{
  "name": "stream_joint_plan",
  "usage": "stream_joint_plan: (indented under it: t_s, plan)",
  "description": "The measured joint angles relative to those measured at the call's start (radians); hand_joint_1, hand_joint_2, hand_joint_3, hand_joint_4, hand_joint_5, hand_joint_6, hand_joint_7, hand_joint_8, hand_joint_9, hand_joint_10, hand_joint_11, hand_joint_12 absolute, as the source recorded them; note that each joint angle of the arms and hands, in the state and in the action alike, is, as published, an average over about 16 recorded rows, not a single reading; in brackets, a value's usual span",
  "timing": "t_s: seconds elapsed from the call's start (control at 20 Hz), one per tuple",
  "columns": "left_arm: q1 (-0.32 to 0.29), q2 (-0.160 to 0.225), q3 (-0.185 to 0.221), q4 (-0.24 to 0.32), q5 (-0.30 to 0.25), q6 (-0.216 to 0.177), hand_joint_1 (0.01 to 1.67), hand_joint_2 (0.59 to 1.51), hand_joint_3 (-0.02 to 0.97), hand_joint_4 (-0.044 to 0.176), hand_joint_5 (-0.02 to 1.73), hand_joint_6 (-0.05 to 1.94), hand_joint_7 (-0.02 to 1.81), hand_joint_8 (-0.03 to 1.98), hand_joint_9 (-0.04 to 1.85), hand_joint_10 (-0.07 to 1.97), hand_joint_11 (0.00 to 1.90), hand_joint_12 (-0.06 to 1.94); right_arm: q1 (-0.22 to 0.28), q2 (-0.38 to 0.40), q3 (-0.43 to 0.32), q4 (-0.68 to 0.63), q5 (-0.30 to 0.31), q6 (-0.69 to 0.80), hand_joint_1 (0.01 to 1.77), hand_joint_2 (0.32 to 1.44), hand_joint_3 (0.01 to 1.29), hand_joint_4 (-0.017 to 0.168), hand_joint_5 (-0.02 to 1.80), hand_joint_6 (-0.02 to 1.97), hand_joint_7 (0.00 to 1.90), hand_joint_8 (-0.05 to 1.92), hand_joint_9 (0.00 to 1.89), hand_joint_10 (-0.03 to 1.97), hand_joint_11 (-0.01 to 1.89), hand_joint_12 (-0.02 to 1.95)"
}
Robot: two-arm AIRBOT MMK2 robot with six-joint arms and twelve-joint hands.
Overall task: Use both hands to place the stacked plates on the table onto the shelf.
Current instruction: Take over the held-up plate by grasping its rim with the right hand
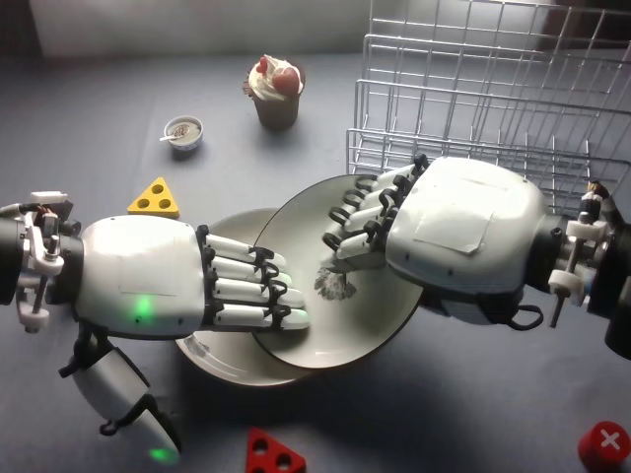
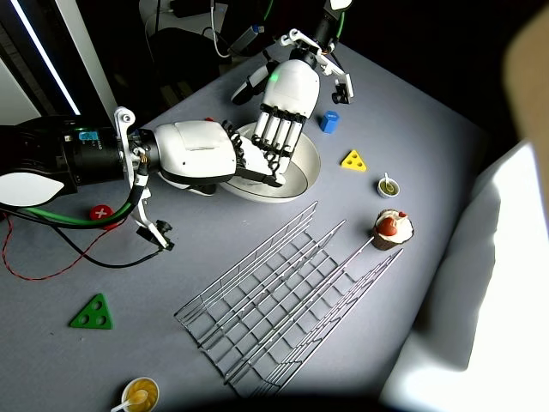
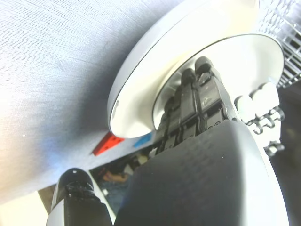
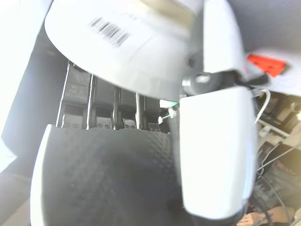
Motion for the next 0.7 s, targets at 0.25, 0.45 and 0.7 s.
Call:
stream_joint_plan:
  t_s: [0.25, 0.45, 0.7]
  plan:
    - [-0.001, -0.002, 0.006, -0.007, -0.003, -0.001, 0.06, 0.877, -0.002, -0.011, 0.02, -0.04, 0.06, -0.01, 0.12, 0.01, 0.13, 0.02, 0.009, 0.006, -0.004, 0.005, 0.008, -0.004, 1.45, 0.95, 0.01, 0.003, 0.83, 0.61, 0.79, 0.43, 0.76, 0.48, 0.70, 0.68]
    - [-0.010, 0.008, 0.013, -0.027, -0.009, -0.001, 0.05, 0.881, -0.002, -0.007, 0.04, -0.04, 0.07, -0.01, 0.12, 0.01, 0.13, 0.02, 0.011, 0.011, -0.010, 0.008, 0.016, -0.004, 1.50, 0.95, 0.01, 0.004, 0.94, 0.82, 0.92, 0.60, 0.88, 0.63, 0.79, 0.88]
    - [-0.033, 0.048, 0.026, -0.076, -0.025, 0.000, 0.05, 0.887, -0.003, -0.004, 0.06, -0.02, 0.09, -0.01, 0.12, 0.01, 0.12, 0.02, 0.013, 0.019, -0.024, 0.017, 0.027, -0.003, 1.49, 0.94, 0.01, 0.004, 0.98, 0.93, 0.99, 0.67, 0.96, 0.67, 0.88, 0.83]
